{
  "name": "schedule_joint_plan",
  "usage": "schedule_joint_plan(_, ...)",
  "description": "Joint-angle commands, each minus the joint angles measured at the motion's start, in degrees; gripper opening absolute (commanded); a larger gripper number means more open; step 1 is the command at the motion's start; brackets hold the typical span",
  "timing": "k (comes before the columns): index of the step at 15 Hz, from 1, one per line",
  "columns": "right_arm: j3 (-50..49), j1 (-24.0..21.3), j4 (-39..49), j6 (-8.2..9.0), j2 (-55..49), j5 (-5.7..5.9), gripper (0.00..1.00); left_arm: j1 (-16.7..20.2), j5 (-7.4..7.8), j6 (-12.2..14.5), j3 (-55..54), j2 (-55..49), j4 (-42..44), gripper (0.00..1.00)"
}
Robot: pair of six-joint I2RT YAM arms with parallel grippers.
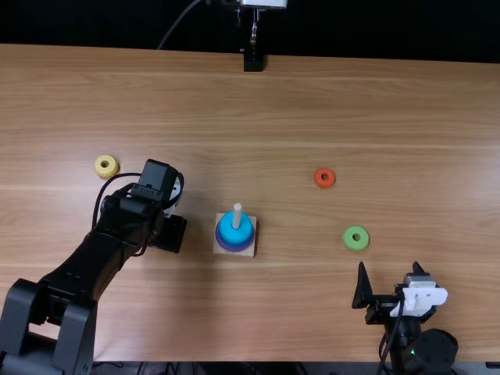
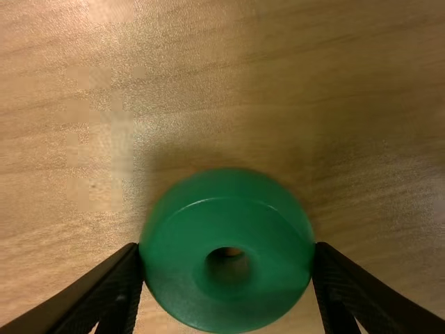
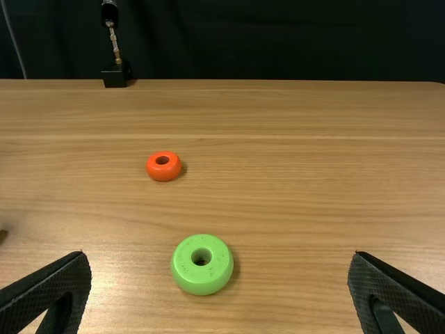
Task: Build the Hanoi tower: stack the rings onto the peg from bottom to top in this color order: purple, dark blue, light blue, dark green, light green, yellow, orange.
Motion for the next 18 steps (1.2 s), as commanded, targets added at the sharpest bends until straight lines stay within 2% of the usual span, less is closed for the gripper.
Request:
schedule_joint_plan(1, -4.0, -0.8, -2.4, -0.14, -1.4, -0.25, 1.0, -0.1, -0.22, 0.2, 5.5, 0.3, -0.2, 0.0)
schedule_joint_plan(3, -3.9, -0.8, -2.4, -0.14, -1.4, -0.25, 1.0, -0.1, -0.33, 0.1, 10.1, -0.2, -6.0, 0.0)
schedule_joint_plan(8, -3.9, -0.8, -2.4, -0.14, -1.4, -0.25, 1.0, 0.2, -0.22, 0.0, 23.5, -2.6, -26.6, 0.0)
schedule_joint_plan(10, -3.9, -0.8, -2.4, -0.14, -1.4, -0.25, 1.0, 0.0, -0.12, -1.0, 29.2, -2.5, -34.8, 0.0)
schedule_joint_plan(13, -4.0, -0.8, -2.4, -0.14, -1.4, -0.25, 1.0, -0.4, 0.51, -2.6, 35.5, -2.2, -38.6, 0.0)
schedule_joint_plan(15, -3.9, -0.8, -2.4, -0.04, -1.4, -0.35, 1.0, -2.3, 0.73, -3.5, 40.0, -2.1, -40.7, 0.0)
schedule_joint_plan(17, -4.0, -0.8, -2.4, -0.04, -1.4, -0.25, 1.0, -4.0, 0.73, -6.9, 44.6, -1.5, -42.4, 0.0)
schedule_joint_plan(18, -3.9, -0.8, -2.4, -0.04, -1.4, -0.25, 1.0, -4.7, 0.73, -7.7, 46.2, -1.0, -42.4, 0.0)
